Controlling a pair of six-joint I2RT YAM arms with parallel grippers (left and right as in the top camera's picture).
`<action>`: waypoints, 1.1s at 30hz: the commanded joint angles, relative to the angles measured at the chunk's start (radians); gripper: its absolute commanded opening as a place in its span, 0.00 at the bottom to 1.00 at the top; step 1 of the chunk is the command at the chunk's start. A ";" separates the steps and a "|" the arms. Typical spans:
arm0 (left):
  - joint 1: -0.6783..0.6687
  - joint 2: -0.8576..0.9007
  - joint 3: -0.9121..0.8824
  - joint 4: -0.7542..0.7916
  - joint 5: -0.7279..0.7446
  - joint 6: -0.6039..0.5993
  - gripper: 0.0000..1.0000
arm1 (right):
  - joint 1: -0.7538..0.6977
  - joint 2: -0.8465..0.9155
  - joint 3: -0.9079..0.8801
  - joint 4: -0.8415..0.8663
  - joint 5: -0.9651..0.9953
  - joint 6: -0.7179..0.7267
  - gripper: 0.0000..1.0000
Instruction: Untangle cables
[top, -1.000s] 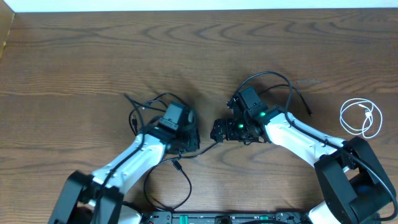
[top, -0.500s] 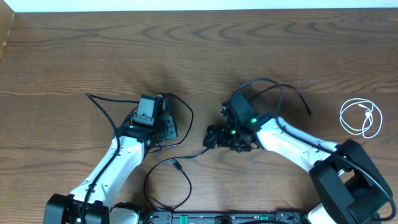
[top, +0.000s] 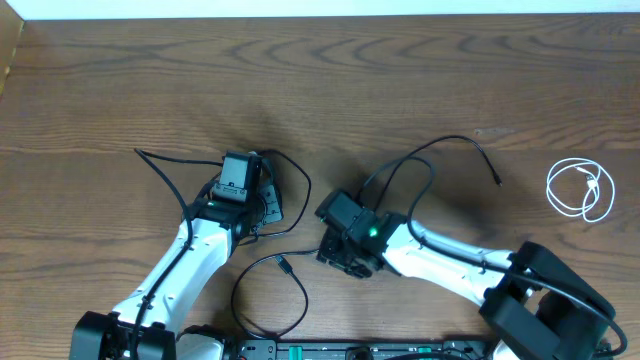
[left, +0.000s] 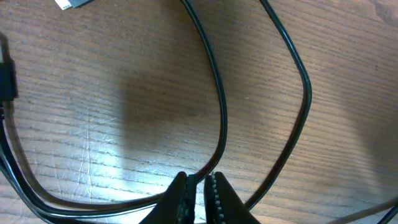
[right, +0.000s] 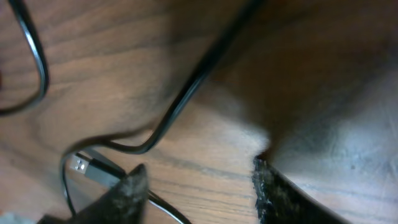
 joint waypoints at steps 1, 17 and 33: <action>0.004 -0.006 -0.005 -0.001 -0.016 0.016 0.13 | 0.029 0.020 -0.012 0.006 0.174 0.159 0.35; 0.004 -0.006 -0.005 -0.001 -0.016 0.016 0.13 | 0.041 0.020 -0.012 0.121 0.241 0.204 0.35; 0.004 -0.006 -0.005 -0.001 -0.016 0.012 0.13 | 0.064 0.089 -0.012 0.187 0.318 0.263 0.33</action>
